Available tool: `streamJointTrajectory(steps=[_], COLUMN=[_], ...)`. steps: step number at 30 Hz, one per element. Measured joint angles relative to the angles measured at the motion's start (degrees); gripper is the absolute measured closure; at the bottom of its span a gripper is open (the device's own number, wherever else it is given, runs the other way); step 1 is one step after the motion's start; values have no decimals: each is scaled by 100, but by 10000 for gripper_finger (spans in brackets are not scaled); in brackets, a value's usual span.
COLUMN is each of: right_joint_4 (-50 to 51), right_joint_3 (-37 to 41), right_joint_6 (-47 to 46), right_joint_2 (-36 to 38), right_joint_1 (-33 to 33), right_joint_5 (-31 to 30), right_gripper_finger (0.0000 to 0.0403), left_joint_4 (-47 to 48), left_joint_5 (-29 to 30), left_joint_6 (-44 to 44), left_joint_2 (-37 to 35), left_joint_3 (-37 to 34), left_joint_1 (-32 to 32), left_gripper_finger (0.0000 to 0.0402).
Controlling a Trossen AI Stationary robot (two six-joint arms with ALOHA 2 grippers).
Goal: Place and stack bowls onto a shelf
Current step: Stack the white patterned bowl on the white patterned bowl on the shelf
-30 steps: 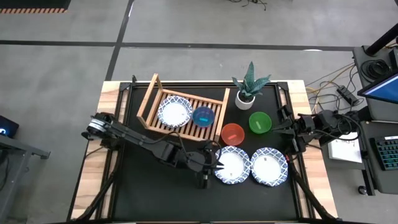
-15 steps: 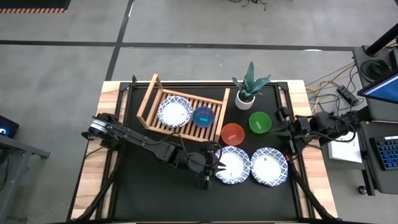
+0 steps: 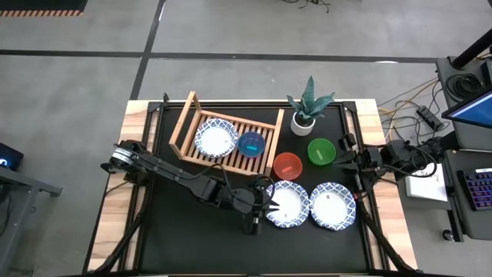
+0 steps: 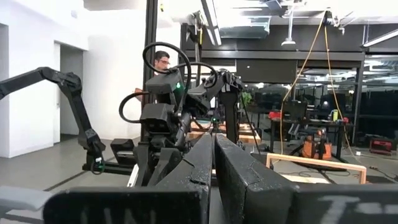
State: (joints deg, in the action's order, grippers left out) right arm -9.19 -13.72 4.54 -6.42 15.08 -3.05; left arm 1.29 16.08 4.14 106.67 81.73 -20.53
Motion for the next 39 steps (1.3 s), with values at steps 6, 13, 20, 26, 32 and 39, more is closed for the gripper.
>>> streamJointTrajectory(steps=[6, 13, 20, 26, 32, 39], right_joint_4=[-23, 417, 909, 1114, 1160, 1202], right_joint_3=[-35, -480, -777, -927, -927, -928], right_joint_6=[-144, 14, 304, 299, 303, 383], right_joint_2=[2, 4, 2, 2, 0, 0], right_joint_1=[2, 2, 2, 2, 2, 4], right_joint_5=[-209, -462, -450, -440, -433, -446], right_gripper_finger=[394, 394, 394, 394, 394, 394], left_joint_4=[-10, -248, -241, -583, -127, 1932], left_joint_5=[0, 0, -14, -9, -13, -449], left_joint_6=[76, 112, 356, 673, 341, -438], left_joint_2=[0, 0, 0, 177, 916, 1987], left_joint_3=[0, -2, 0, 19, 649, 2315], left_joint_1=[0, -18, -98, -116, -91, 60], left_gripper_finger=[365, 365, 335, 285, 268, 267])
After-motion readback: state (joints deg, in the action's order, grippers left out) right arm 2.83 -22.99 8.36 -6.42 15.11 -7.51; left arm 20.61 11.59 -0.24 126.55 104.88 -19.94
